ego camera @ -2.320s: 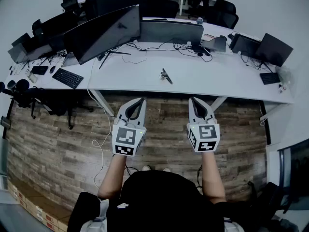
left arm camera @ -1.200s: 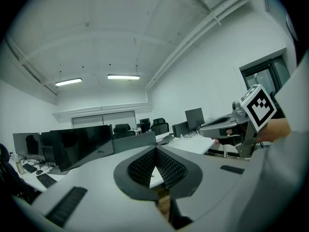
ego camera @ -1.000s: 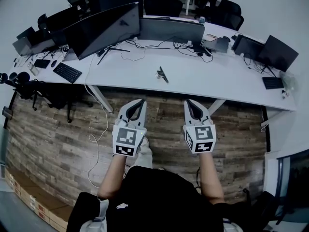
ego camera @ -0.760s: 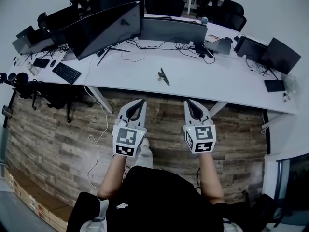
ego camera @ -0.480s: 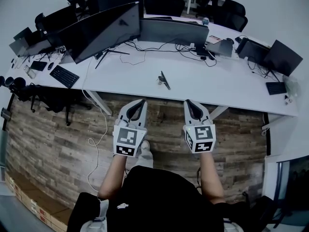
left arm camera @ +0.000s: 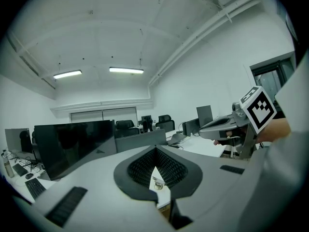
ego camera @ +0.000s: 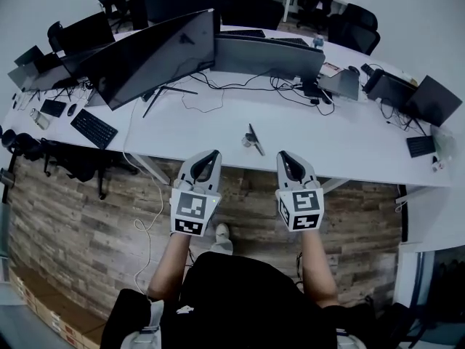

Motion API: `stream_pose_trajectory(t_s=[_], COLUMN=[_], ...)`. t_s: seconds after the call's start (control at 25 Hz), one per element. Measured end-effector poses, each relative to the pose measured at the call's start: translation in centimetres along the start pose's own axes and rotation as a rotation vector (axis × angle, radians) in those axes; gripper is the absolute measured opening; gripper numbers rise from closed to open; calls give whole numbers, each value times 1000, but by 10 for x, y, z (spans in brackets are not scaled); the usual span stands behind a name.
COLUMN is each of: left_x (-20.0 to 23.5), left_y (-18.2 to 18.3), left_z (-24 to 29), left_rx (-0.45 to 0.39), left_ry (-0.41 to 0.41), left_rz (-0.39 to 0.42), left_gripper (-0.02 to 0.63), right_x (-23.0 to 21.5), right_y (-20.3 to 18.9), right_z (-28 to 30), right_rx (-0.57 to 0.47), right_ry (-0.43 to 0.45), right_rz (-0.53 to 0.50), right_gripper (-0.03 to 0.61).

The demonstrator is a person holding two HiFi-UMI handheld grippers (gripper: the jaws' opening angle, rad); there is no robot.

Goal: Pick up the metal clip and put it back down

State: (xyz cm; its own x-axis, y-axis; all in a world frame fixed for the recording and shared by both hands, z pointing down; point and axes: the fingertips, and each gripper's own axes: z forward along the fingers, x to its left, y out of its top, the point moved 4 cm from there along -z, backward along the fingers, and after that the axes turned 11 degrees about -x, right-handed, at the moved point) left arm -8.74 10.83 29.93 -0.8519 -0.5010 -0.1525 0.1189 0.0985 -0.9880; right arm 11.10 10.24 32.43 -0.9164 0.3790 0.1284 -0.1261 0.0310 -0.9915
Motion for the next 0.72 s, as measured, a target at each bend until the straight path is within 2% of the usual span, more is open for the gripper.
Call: stream_pose_trajectory(t_s=[0.4,0.72], left_x=[74,115], left_y=[-18,-35], left_z=[64,103], left_rx=[27,36], left_ry=[-22,-53], left_rz=[-6,-18], left_gripper=[9,9], right_x=[-6,-9], right_y=[1,-7], right_z=[94,143], right_rx=[19,41], right_ry=[-24,-56], right_rz=[6,16], right_gripper=[26,26])
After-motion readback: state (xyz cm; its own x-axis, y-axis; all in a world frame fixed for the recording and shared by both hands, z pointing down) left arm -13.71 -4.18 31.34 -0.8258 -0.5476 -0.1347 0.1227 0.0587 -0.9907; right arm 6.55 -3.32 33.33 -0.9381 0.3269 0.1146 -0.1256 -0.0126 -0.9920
